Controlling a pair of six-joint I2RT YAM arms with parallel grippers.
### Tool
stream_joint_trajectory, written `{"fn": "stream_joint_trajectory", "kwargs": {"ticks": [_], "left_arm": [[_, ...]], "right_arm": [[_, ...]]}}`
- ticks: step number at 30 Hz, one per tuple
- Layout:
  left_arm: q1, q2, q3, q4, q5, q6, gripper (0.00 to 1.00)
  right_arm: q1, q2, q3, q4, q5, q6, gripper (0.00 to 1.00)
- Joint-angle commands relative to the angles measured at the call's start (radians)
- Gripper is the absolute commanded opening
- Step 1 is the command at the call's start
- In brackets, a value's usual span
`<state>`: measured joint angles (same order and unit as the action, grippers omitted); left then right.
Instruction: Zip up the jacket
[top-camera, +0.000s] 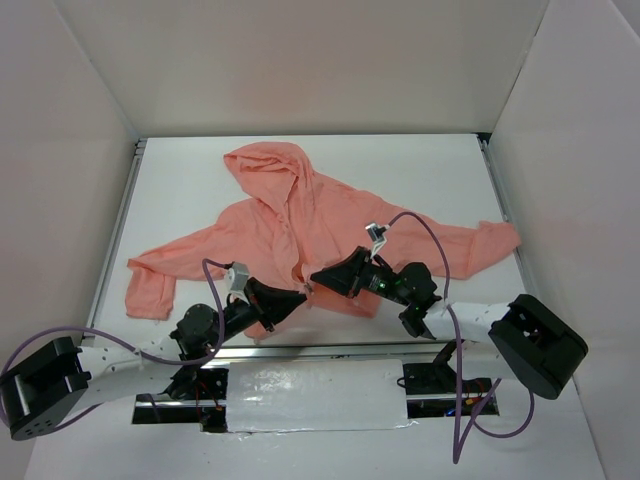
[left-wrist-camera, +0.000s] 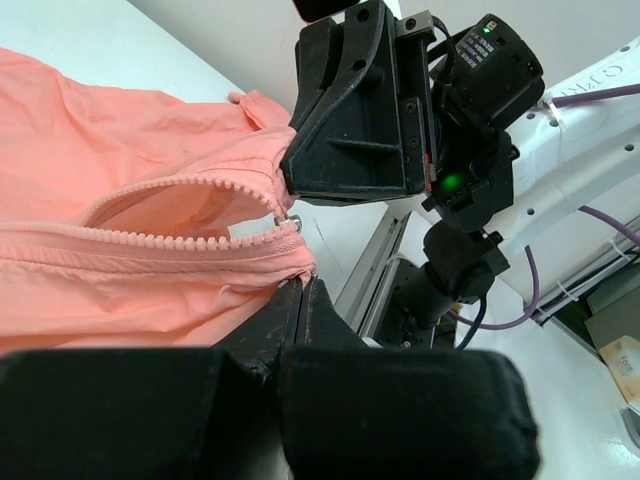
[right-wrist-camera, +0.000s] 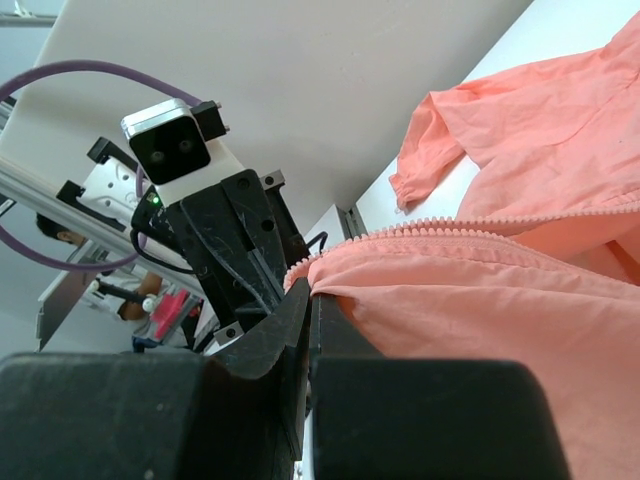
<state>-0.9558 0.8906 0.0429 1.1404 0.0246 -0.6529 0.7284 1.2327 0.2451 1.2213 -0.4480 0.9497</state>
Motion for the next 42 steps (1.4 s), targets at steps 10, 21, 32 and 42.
{"fn": "stream_joint_trajectory", "kwargs": {"ticks": [10,21,32,42], "left_arm": [[0.002,-0.028,-0.166,-0.054,-0.052,0.019,0.0],[0.002,0.111,-0.178,0.045,-0.068,-0.011,0.12],[0.002,0.218,-0.186,0.162,-0.034,-0.001,0.0],[0.0,0.311,-0.181,0.248,0.005,-0.008,0.0]], "right_arm": [[-0.004,0.05,0.008,0.087,-0.011,-0.003,0.21],[0.0,0.117,-0.075,0.136,0.017,0.008,0.43],[-0.001,0.09,-0.116,0.031,0.092,0.009,0.8],[0.002,-0.162,-0.136,-0.353,0.18,-0.015,1.0]]}}
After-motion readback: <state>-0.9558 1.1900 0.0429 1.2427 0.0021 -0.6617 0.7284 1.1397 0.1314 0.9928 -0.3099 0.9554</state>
